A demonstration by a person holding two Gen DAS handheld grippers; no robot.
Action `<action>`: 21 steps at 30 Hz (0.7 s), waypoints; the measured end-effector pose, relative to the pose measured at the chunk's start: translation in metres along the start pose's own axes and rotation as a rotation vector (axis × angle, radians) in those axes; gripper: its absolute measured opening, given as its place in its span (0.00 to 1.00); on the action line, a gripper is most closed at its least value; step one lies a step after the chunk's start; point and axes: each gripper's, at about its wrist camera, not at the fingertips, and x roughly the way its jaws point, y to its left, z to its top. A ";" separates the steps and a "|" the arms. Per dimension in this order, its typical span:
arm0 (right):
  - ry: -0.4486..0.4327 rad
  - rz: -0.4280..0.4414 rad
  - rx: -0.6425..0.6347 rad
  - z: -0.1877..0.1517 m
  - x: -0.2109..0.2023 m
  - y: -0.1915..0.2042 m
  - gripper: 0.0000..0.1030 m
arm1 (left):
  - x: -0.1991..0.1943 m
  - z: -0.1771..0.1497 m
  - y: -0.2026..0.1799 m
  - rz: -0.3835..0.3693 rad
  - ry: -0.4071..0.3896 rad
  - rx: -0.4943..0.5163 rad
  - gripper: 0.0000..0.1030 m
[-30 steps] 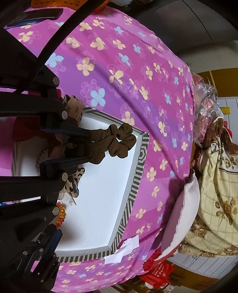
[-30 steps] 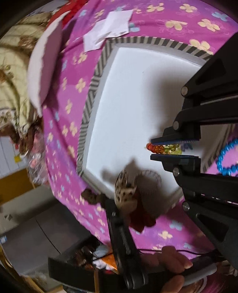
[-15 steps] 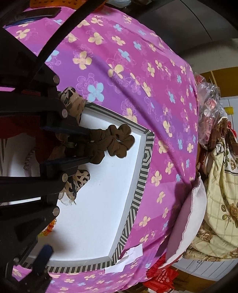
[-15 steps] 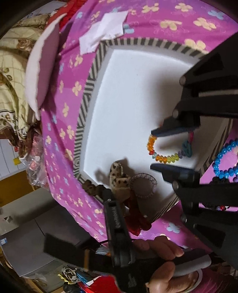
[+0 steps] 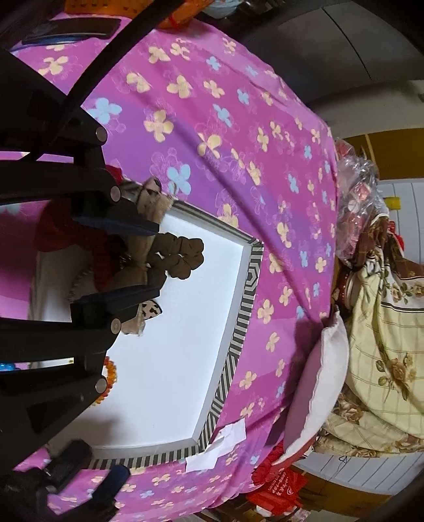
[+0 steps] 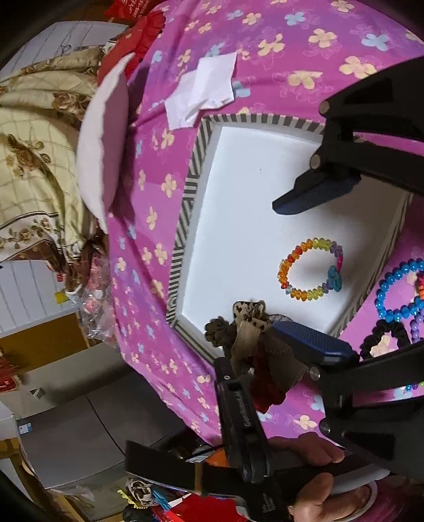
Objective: Organize jewelry
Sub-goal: 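Lower the scrunchie and rainbow bracelet into the tray and open both grippers, then withdraw both grippers from the tray back over the bracelets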
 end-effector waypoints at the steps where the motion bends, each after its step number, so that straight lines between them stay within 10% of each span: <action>1: -0.017 0.001 -0.001 -0.001 -0.005 0.001 0.69 | -0.004 -0.002 0.001 -0.002 -0.005 -0.002 0.50; 21: -0.172 0.019 0.013 -0.040 -0.088 0.016 0.75 | -0.078 -0.057 0.007 -0.024 -0.082 -0.012 0.50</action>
